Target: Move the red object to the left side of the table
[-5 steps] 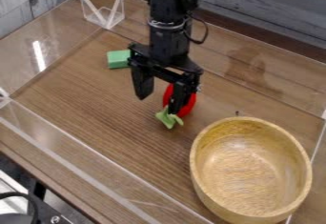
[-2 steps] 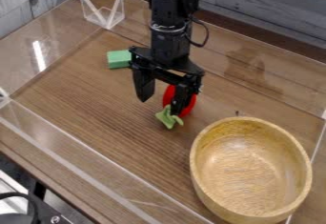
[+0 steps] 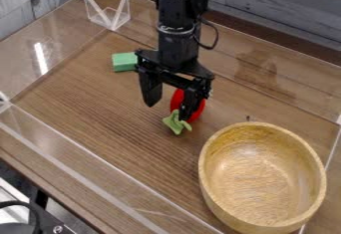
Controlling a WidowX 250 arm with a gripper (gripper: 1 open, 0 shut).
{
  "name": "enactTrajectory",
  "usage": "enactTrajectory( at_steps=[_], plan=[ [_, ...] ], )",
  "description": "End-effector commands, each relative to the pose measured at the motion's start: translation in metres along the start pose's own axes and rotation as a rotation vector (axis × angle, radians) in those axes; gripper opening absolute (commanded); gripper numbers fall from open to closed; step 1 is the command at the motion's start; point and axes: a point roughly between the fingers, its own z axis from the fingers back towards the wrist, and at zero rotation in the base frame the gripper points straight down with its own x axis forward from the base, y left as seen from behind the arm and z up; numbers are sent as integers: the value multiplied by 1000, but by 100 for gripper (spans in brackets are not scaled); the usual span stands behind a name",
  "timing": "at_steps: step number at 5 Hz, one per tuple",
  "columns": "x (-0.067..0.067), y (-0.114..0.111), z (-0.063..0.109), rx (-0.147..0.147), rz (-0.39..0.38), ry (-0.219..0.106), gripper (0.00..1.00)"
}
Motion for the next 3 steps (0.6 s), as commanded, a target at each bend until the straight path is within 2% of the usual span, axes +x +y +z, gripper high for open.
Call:
enactTrajectory(
  at_steps=[1,3],
  plan=[
    [8,-3,12,1,-4,-51,100],
    [8,-4,15,-2,8,-61,100]
  ],
)
